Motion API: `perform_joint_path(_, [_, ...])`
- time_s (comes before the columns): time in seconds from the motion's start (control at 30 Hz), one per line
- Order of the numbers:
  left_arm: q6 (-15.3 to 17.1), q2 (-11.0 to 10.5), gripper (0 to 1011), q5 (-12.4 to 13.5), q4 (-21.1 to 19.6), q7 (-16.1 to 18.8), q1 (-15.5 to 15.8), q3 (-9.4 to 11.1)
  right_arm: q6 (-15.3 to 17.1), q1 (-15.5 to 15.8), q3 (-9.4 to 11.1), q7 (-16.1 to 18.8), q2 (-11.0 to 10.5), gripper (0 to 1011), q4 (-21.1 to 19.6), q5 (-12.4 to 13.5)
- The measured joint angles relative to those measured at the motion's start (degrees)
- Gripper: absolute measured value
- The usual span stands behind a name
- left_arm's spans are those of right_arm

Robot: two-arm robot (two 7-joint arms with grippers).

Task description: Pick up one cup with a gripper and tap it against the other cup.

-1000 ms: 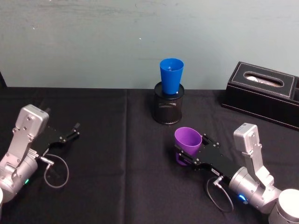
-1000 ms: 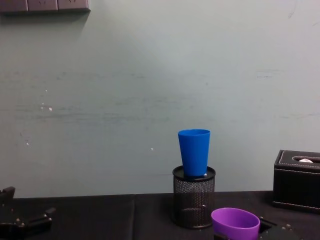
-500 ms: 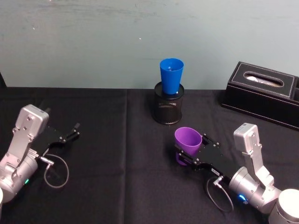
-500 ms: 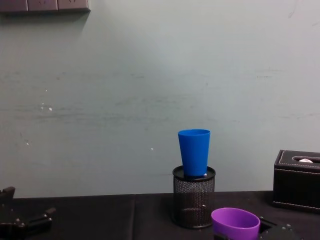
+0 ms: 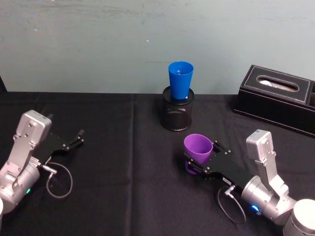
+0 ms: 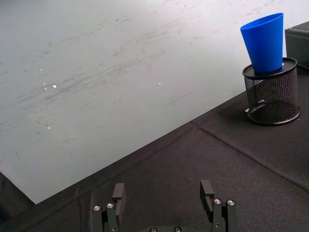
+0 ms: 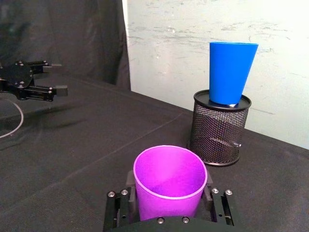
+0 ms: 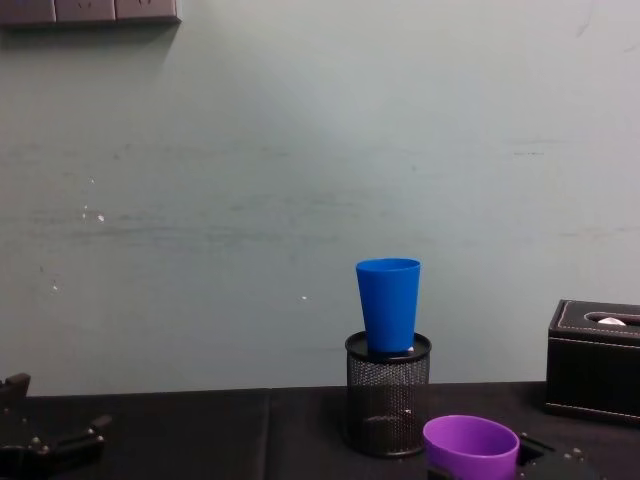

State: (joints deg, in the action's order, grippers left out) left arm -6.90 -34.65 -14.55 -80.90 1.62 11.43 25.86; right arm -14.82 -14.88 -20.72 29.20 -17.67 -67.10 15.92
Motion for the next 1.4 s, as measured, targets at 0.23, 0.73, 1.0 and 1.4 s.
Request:
perform_joint_path(0.23, [0.0,0.0,1011,0.0,0.0,0.0,0.0,0.0,0.0,0.0,0.0,0.0,0.0,940,0.0,0.0])
perform_joint_path(0.73, [0.0,0.0,1011,0.0,0.0,0.0,0.0,0.0,0.0,0.0,0.0,0.0,0.0,1003,0.0,0.0])
perform_joint_path(1.0, [0.0,0.0,1011,0.0,0.0,0.0,0.0,0.0,-0.03,0.0,0.0,0.0,0.0,1003,0.0,0.01])
perform_joint_path(1.4, [0.0,0.0,1011,0.0,0.0,0.0,0.0,0.0,-2.1,0.18,0.45,1.35,-0.07,1003,-0.06,1.33])
